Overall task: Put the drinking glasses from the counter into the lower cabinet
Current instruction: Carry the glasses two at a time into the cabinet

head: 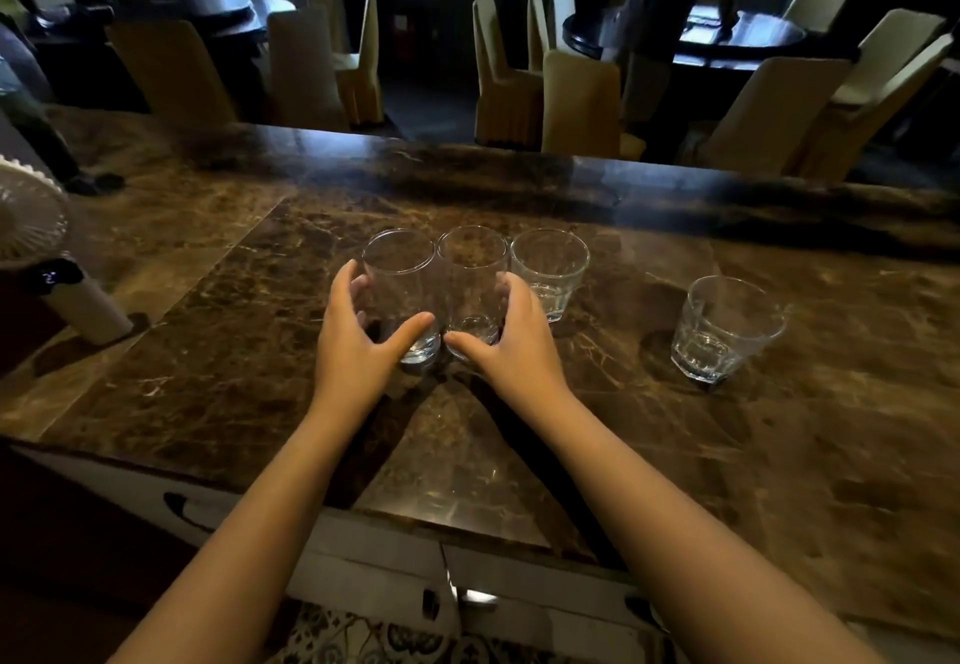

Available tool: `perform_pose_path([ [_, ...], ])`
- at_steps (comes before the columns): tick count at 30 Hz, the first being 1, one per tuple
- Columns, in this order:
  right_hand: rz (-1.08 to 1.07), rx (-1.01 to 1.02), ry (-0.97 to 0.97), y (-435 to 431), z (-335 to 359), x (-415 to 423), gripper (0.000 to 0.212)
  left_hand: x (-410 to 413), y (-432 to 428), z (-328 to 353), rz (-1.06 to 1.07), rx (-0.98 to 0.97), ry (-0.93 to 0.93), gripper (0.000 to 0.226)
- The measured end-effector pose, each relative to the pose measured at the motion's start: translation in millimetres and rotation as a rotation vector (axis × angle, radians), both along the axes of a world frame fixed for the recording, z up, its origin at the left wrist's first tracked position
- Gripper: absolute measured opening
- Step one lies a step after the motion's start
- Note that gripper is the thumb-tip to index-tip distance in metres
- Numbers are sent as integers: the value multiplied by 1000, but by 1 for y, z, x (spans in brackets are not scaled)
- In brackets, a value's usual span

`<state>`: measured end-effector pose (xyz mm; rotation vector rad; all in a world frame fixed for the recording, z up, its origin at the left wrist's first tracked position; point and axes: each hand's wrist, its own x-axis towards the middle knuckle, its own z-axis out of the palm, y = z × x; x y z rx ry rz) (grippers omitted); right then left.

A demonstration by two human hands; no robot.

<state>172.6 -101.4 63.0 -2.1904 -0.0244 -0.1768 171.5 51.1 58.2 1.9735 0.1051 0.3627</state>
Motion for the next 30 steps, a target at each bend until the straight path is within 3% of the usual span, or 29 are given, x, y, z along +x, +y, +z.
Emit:
perform_pose_path([
  [3, -53, -127, -132, -26, 12, -28, 74, -42, -14, 1, 174, 39, -145, 53],
  [5, -144, -164, -239, -53, 24, -48, 64, -66, -36, 4, 57, 56, -170, 40],
  [9, -446, -234, -379, -114, 38, -72, 59, -58, -90, -2, -298, -60, 18, 49],
  [13, -618, -225, -159, -163, 35, -72, 76, -17, -135, -5, -268, -80, 183, 82],
  [18, -461, 39, 151, -183, 18, -52, 87, 15, -156, -1, -114, -149, 189, 96],
  [30, -417, 172, 112, -174, 10, -18, 80, 43, -168, -15, -187, -228, 74, 89],
])
